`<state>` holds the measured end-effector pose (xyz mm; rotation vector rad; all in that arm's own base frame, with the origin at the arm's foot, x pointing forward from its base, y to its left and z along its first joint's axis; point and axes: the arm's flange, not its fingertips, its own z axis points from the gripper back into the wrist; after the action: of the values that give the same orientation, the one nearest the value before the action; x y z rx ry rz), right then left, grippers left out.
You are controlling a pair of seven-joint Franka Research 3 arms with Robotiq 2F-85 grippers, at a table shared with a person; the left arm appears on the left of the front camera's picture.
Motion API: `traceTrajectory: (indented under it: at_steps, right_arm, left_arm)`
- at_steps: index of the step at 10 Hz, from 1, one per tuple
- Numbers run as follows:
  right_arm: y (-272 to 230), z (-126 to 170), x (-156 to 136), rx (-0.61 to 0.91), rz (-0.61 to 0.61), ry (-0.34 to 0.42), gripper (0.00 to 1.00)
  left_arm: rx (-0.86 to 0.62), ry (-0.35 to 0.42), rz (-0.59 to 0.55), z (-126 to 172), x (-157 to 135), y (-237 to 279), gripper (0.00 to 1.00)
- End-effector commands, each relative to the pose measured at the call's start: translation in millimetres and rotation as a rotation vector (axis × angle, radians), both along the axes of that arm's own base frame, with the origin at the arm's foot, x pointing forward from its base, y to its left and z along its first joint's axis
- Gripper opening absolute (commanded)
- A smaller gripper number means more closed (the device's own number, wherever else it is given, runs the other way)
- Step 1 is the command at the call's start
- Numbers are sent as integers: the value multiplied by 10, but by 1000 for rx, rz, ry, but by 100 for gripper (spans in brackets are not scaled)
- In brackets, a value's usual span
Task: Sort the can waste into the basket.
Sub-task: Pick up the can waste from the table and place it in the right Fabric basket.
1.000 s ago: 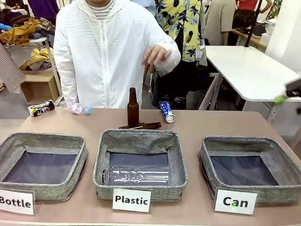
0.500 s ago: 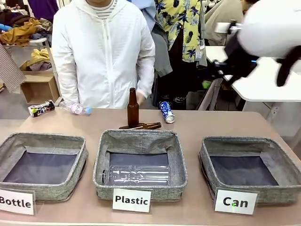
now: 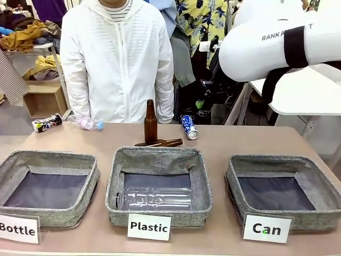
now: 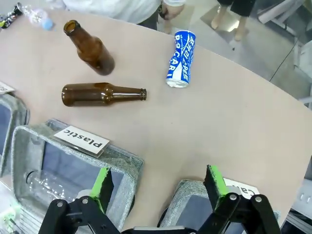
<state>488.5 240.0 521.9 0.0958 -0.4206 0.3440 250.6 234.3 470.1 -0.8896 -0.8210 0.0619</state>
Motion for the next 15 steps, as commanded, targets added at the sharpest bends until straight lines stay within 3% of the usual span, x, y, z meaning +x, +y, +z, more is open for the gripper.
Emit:
traceTrajectory:
  at_steps: [1, 3, 4, 6, 9, 10, 15]
  right_arm:
    - [-84, 66, 19, 2, -13, -23, 100]
    - [-28, 13, 10, 2, -4, -3, 100]
    - [18, -23, 145, 18, -9, -38, 100]
    - [118, -216, 561, 53, 36, 10, 100]
    - [221, -674, 1226, 53, -43, 62, 100]
    - [274, -837, 1387, 67, -22, 78, 100]
    - [433, -1674, 2152, 28, -196, 158, 100]
  left_arm:
    - [-4, -34, -6, 2, 13, 2, 100]
    - [-4, -34, -6, 2, 13, 2, 100]
    - [-4, -34, -6, 2, 13, 2, 100]
    - [-4, -34, -6, 2, 13, 2, 100]
    - [-4, -34, -6, 2, 13, 2, 100]
    - [-4, -34, -6, 2, 13, 2, 100]
    - [-4, -34, -6, 2, 13, 2, 100]
